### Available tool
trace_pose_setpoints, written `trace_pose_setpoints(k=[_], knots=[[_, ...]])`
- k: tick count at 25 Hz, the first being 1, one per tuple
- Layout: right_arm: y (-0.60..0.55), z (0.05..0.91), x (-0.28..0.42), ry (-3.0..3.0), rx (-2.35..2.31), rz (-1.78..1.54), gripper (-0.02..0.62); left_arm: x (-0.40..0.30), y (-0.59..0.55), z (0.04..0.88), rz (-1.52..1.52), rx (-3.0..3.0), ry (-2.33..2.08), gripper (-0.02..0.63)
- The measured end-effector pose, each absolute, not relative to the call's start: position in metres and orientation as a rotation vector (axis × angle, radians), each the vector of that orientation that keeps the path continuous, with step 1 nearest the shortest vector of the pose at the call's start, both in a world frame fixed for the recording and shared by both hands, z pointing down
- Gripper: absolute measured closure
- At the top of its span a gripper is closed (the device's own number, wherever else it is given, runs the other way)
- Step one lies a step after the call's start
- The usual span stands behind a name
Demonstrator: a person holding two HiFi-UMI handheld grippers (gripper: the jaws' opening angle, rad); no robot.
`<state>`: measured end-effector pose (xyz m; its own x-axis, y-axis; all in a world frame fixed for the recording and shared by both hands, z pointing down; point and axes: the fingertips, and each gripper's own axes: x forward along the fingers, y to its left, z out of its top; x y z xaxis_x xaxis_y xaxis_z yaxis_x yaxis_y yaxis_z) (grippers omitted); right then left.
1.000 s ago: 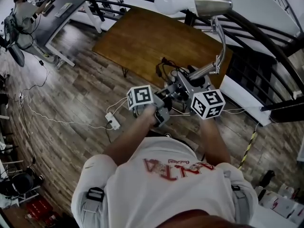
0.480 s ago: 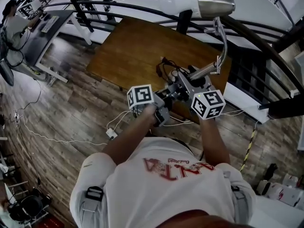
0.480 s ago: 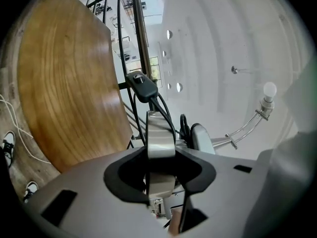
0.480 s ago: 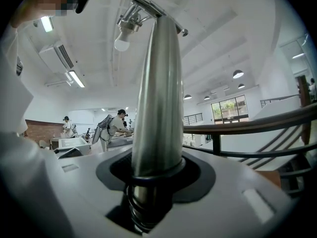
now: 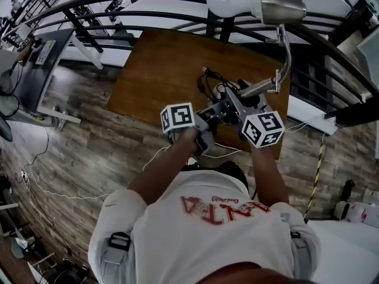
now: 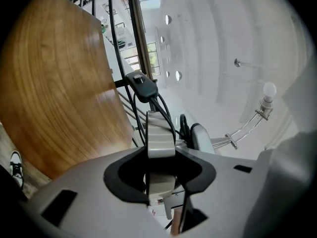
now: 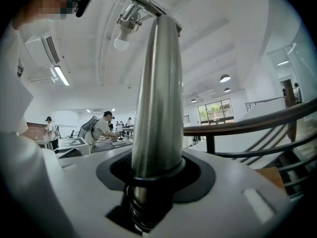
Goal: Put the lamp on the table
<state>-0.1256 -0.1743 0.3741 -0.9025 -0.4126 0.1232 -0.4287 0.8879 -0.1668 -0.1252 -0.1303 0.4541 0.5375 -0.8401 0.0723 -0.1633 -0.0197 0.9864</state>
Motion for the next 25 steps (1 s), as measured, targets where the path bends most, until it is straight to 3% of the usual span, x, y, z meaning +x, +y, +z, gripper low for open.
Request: trace_pose_setpoints(k=[25], knots=[[-0.299,0.423,-0.089,-2.893,0.798,0.360,0.400,-0.090,-0.251,0.501,-0.582,1.485,-0.791,0.457]])
